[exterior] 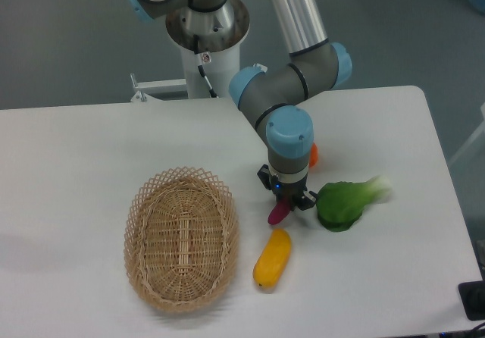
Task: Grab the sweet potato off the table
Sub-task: 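Lower the gripper around the sweet potato and close on it, then lift the held sweet potato up off the table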
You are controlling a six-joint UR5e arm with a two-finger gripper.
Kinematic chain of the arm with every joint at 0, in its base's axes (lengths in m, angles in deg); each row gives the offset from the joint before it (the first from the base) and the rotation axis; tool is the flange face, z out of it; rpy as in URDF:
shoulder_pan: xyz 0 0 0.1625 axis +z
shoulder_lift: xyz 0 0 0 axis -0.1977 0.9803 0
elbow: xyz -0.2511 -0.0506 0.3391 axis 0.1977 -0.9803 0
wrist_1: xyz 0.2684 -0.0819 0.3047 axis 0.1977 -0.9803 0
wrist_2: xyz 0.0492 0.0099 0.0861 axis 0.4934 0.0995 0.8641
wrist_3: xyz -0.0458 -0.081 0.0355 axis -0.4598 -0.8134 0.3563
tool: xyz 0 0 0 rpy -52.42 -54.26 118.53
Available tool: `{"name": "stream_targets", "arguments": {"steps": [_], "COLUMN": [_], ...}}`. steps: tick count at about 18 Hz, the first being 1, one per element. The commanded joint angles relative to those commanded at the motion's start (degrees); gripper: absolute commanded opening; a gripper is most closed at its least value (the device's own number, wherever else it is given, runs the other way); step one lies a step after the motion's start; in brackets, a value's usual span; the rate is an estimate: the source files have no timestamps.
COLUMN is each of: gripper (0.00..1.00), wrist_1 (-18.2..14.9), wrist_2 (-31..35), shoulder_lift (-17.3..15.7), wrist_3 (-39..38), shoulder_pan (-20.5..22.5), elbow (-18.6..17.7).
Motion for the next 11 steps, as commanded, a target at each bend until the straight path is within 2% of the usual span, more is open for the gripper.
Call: {"name": "stream_targets", "arguments": {"steps": [3,6,8,11], "gripper": [0.33,0.34,0.34,0.34], "wrist_1": [-2.9,-8.9,-14.0,-19.3], "wrist_2": [-0.9,-5.5,-8.7,-9.9], "shoulder_lift": [-3.1,-5.4,-5.5,-7.1], "wrist_3": [1.0,0.9,0.9,0.9], "shoulder_pan": [0.7,1.0,1.9,2.2], "elbow": [2.5,7.7,12.2,17.2]}}
